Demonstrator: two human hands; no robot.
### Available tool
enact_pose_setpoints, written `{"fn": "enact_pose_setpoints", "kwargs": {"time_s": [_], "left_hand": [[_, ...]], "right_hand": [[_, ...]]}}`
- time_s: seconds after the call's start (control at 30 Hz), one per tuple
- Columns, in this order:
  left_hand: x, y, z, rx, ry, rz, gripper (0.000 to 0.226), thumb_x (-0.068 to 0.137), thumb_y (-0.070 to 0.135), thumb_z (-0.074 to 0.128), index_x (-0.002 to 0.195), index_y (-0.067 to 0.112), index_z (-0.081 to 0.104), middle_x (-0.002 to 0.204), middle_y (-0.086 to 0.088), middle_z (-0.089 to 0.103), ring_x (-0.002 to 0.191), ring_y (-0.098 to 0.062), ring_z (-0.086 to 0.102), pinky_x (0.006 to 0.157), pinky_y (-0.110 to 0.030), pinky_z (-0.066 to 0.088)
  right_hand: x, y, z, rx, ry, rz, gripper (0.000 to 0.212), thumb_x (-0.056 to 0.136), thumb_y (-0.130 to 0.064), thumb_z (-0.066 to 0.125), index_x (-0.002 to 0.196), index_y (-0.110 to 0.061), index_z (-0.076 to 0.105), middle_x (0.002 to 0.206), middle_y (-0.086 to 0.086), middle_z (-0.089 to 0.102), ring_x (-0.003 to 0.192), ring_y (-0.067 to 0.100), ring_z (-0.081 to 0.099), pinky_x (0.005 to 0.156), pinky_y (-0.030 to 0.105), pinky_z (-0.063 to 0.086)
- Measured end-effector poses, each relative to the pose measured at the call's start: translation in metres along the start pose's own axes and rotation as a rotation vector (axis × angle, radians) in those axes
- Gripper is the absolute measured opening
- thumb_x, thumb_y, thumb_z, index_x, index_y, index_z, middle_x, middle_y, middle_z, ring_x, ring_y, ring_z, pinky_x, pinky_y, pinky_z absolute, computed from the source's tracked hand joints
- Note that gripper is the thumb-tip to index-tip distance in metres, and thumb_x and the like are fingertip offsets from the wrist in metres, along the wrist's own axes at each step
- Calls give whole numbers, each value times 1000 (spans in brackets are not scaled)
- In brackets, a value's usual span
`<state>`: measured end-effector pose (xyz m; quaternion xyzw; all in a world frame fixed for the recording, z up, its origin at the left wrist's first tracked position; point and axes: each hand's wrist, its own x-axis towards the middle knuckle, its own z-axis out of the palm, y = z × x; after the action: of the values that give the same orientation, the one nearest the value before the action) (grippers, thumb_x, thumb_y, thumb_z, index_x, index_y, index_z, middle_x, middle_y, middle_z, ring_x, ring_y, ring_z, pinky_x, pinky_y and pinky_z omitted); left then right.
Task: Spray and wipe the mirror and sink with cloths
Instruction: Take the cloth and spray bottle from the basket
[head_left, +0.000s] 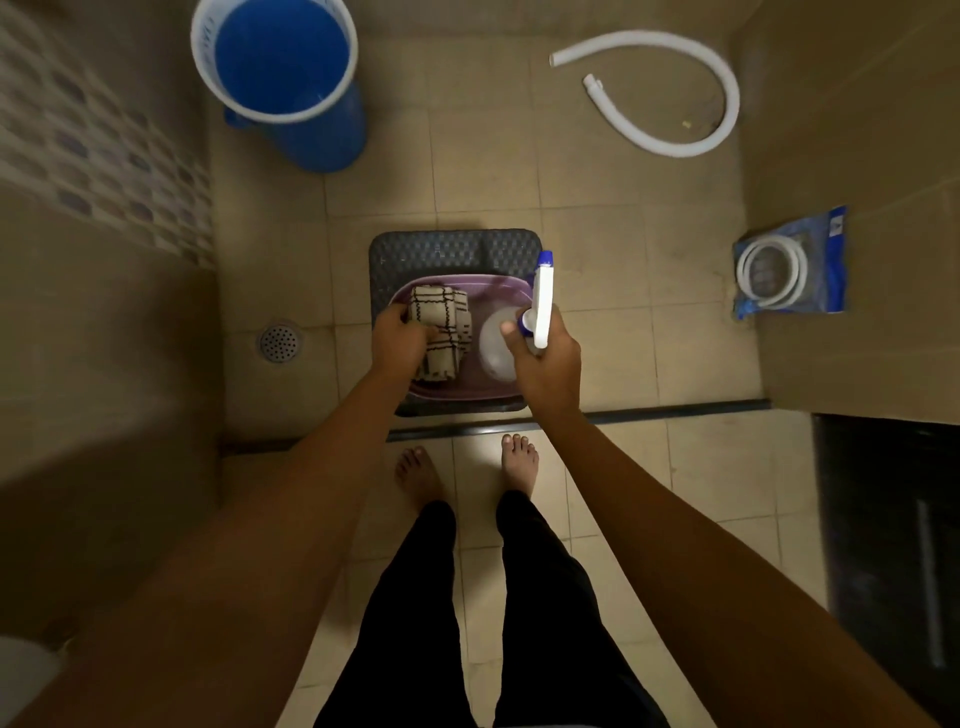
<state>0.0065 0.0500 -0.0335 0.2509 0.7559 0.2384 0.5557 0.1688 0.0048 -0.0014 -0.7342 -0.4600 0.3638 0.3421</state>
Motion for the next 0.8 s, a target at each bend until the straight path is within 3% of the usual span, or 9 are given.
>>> {"fn": "enact_pose_setpoints", "kwargs": {"time_s": [0.1,0.17,0.27,0.33,0.4,0.57,0.7,0.8], "left_hand": [[-17,10,-9,-357,-109,-223,22,80,2,50,96,5,65,89,-11,67,80,-28,65,56,-30,55],[-27,10,-14,-519,-156,-283,24,81,9,43,86,8,66,80,-7,67,73,-26,63,61,-31,54],[-37,8,-18,-681,-242,-192,40,90,22,39,72,14,74,76,-3,72,77,-23,66,65,-30,54],[-46,12,-18,-744,-332,-126,44,95,39,42,92,12,77,98,-8,75,95,-28,69,77,-36,56],[-58,20,-19,-752,-395,-111,55,96,50,42,120,8,67,118,-14,70,110,-31,66,89,-42,55],[-85,49,-31,-712,-403,-71,32,95,16,47,121,5,62,108,-13,73,97,-28,70,75,-37,60],[-118,91,-43,-776,-351,-29,29,92,10,42,104,4,68,94,-13,75,82,-27,73,67,-38,61],[-148,126,-54,-796,-405,103,42,97,13,41,80,8,80,87,-11,76,79,-25,74,63,-36,61]], "right_hand": [[0,-9,-8,17,6,-37,36,90,-25,67,117,-5,56,90,1,62,84,15,62,77,39,58],[2,-13,-12,13,12,-60,36,91,-28,65,117,-5,56,87,2,61,82,17,63,75,40,58],[3,-20,-17,16,18,-70,34,92,-31,63,116,-8,54,84,5,61,78,19,62,71,39,57],[2,-27,-23,35,18,-75,28,93,-30,62,112,-12,53,85,7,61,79,21,63,72,37,56],[2,-39,-30,59,24,-88,20,93,-29,62,105,-19,51,83,2,60,79,20,62,73,35,55],[0,-78,-53,130,48,-91,16,90,-22,67,95,-22,52,76,-11,55,72,6,58,70,23,51],[1,-123,-74,237,55,-110,18,86,-25,70,79,-16,56,68,8,57,64,22,57,66,41,53],[-1,-161,-89,323,48,-189,32,85,-42,69,68,-19,55,59,14,50,57,22,50,58,43,50]]}}
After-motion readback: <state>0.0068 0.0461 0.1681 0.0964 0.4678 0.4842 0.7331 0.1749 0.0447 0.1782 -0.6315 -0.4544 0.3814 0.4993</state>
